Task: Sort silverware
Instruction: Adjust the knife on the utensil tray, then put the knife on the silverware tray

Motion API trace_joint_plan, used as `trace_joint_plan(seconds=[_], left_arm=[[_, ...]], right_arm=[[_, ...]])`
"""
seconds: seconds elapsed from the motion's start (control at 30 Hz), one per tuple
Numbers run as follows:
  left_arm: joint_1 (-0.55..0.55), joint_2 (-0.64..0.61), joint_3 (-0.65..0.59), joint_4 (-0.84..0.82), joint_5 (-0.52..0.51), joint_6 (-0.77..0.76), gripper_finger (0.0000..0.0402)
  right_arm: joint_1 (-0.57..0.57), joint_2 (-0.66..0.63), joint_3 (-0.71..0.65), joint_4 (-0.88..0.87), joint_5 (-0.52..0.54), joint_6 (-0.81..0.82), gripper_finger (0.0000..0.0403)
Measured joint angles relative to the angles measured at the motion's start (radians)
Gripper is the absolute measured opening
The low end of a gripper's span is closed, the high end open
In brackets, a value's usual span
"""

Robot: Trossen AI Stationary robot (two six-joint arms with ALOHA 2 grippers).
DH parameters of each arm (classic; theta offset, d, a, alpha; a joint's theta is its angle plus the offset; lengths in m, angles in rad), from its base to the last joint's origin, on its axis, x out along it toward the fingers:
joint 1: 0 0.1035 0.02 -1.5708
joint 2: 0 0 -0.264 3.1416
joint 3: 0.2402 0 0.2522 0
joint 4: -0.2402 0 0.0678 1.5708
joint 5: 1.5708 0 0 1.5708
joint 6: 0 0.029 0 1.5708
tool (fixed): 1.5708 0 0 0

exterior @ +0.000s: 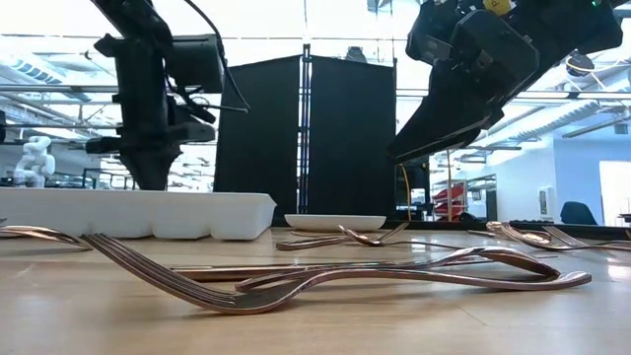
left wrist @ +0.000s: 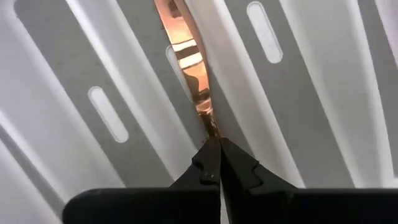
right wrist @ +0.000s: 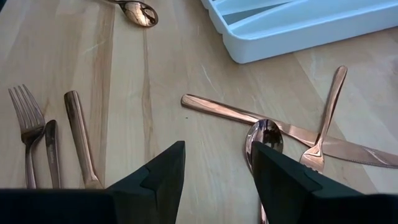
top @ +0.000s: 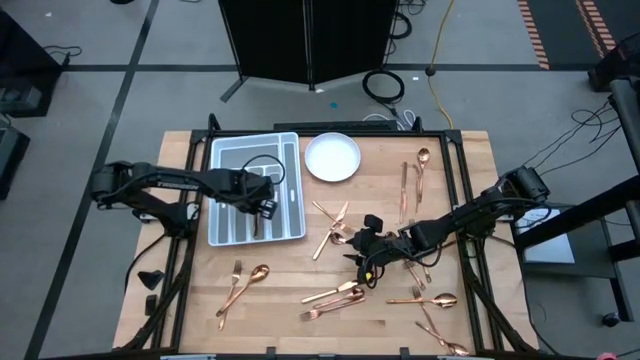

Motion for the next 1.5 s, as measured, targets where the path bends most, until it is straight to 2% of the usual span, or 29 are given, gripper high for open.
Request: trace_joint_plan(seconds=[0.17,0.4,0.57,0.63,0.7,0.8,0.9,0.97,1.07,1.17,1.27,1.33,1.5], left_arm=[[-0.003,0.058,0.001,0.053,0.0,-0.031,0.0001],[-0.003,0.161,0.008,0.025,-0.002,-0.018,0.0],[-0.003,0.177,0.008,0.031,-0.003,0.003,0.0],[-0.002,0.173,0.018,0.017,-0.002,0.061,0.0],[-0.001,0.157,0.045,-0.022,-0.006,0.113,0.0],[-0.01,0.099,0.088,-0.108,-0.078,0.135,0.0],[-0.033,0.016,0.121,-0.127,-0.147,0.157,0.0],[-0.062,-0.046,0.122,-0.148,-0.181,0.161,0.0],[-0.151,-0.146,0.107,-0.097,-0.216,0.236,0.0],[-0.301,-0.233,0.049,0.035,-0.24,0.296,0.0],[-0.451,-0.308,-0.043,0.264,-0.253,0.346,0.0],[-0.532,-0.329,-0.112,0.447,-0.283,0.39,0.0],[-0.61,-0.303,-0.266,0.92,-0.349,0.573,0.0]], right_arm=[[0.0,0.0,0.0,0.001,0.0,0.003,0.0173],[0.0,0.0,0.0,0.001,0.0,0.003,0.0173],[0.0,0.0,0.0,0.0,0.0,0.003,0.0173],[0.0,0.0,0.0,0.0,0.0,0.003,0.0173],[0.0,0.0,0.0,-0.001,0.0,0.003,0.0173],[0.0,0.0,0.0,0.0,0.0,0.003,0.0173],[0.0,0.0,0.0,0.002,0.0,0.004,0.0173],[0.0,0.0,0.001,0.002,0.004,0.012,0.0173],[-0.005,0.0,0.001,0.003,0.005,0.038,0.0173],[-0.026,0.0,0.001,0.0,0.005,0.097,0.0173],[-0.066,0.0,0.001,-0.006,-0.012,0.096,0.0173],[-0.104,0.0,0.001,-0.006,-0.073,0.061,0.0173],[-0.202,0.0,0.013,-0.04,-0.222,0.015,0.0173]])
